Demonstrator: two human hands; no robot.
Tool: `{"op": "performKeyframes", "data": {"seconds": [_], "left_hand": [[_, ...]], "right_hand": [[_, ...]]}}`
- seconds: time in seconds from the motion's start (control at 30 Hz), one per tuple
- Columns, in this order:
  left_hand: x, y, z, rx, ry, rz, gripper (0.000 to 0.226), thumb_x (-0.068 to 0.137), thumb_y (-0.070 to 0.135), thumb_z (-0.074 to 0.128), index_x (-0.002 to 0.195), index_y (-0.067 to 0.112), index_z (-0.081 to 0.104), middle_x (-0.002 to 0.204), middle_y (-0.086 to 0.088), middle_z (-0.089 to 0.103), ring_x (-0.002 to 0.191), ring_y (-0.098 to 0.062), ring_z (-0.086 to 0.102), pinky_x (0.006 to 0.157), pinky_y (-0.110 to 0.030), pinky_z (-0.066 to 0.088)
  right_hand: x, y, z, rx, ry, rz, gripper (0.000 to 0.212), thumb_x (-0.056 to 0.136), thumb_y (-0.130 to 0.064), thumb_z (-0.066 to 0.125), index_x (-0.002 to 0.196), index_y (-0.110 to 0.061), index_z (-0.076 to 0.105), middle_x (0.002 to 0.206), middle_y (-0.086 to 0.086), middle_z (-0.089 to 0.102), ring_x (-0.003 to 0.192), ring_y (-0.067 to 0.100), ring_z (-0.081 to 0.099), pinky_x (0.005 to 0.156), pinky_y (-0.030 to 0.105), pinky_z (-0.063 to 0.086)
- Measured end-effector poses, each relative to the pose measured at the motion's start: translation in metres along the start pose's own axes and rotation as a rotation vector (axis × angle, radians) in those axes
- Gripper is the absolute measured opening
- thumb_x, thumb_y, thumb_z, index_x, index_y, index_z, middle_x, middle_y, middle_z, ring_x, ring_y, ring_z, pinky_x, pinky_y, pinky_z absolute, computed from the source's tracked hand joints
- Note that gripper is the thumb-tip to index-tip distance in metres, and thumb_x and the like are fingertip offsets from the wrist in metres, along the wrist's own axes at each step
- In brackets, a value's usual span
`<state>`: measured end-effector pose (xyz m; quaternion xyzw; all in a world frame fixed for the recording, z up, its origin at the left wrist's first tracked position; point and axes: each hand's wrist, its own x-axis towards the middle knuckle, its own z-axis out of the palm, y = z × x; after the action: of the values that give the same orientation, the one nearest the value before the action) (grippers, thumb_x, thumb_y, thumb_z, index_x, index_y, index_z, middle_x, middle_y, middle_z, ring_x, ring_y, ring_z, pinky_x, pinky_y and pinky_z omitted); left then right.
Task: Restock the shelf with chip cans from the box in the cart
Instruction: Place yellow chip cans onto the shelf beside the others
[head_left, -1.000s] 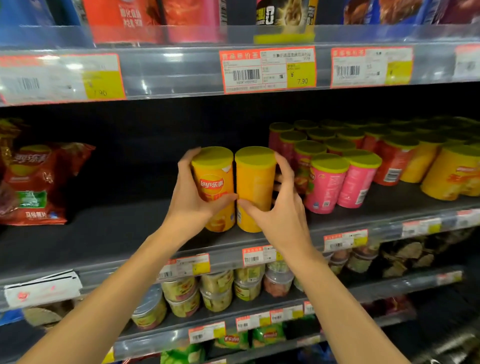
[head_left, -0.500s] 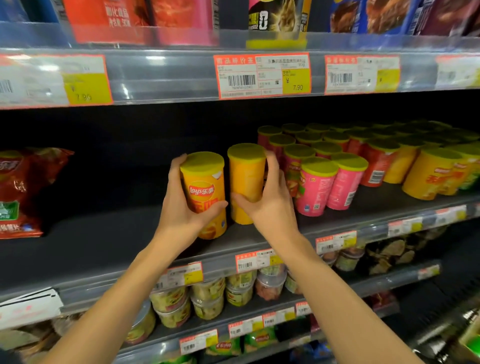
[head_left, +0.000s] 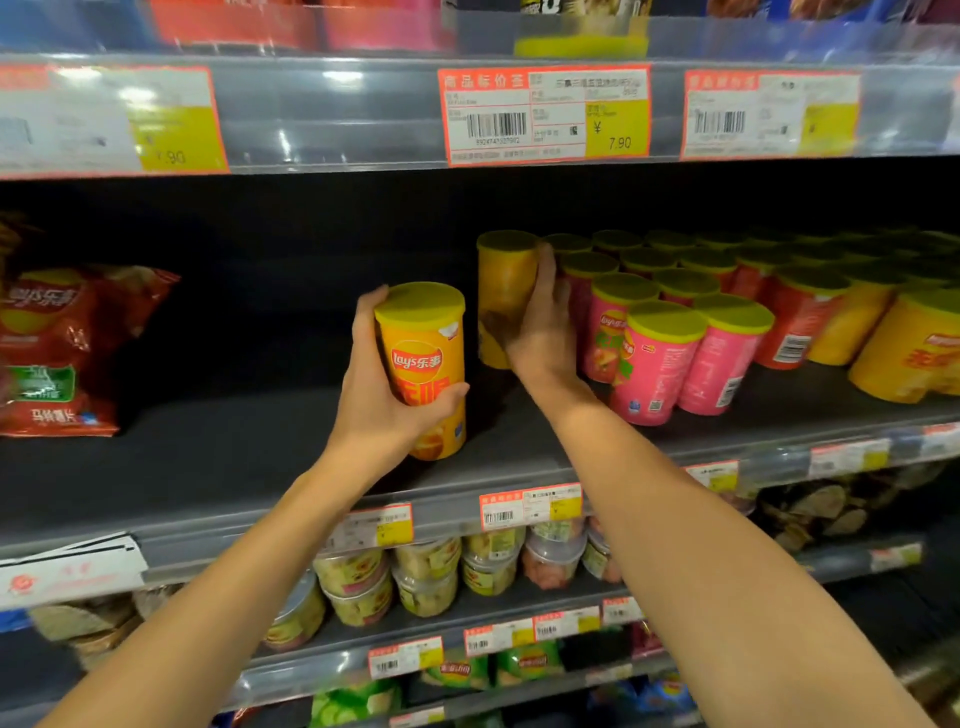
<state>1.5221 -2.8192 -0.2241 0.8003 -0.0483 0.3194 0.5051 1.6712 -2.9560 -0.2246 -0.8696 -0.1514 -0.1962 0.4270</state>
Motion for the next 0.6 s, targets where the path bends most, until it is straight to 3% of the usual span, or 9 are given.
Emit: {"op": "performKeyframes", "data": {"seconds": [0.23, 0.37, 0.6], "left_hand": [[0.001, 0.002, 0.0, 0.016, -0.009, -0.005, 0.1, 0.066, 0.029, 0.087, 0.134, 0.058, 0.018, 0.132, 0.002, 0.053, 0.115, -0.013, 0.06, 0.095, -0.044, 0.053], [0.001, 0.0, 0.001, 0.015, -0.015, -0.012, 0.102, 0.067, 0.029, 0.086, 0.139, 0.05, 0.017, 0.132, 0.001, 0.053, 0.116, -0.015, 0.06, 0.095, -0.044, 0.054], [0.002, -0.003, 0.001, 0.018, -0.02, -0.011, 0.104, 0.069, 0.019, 0.088, 0.14, 0.046, 0.017, 0.13, 0.006, 0.052, 0.115, -0.011, 0.06, 0.095, -0.034, 0.053]], "right_hand": [[0.021, -0.002, 0.015, -0.057, 0.034, 0.075, 0.097, 0.087, -0.035, 0.071, 0.158, -0.029, 0.006, 0.139, 0.016, 0.036, 0.12, 0.04, 0.05, 0.084, 0.043, 0.047], [0.026, -0.003, 0.021, -0.086, 0.053, 0.079, 0.096, 0.089, -0.032, 0.068, 0.158, -0.028, 0.002, 0.137, 0.017, 0.035, 0.116, 0.041, 0.052, 0.082, 0.046, 0.048], [0.035, -0.001, 0.033, -0.069, 0.126, 0.048, 0.097, 0.089, -0.023, 0.07, 0.159, -0.024, 0.003, 0.132, 0.019, 0.037, 0.111, 0.041, 0.053, 0.075, 0.043, 0.049]]}}
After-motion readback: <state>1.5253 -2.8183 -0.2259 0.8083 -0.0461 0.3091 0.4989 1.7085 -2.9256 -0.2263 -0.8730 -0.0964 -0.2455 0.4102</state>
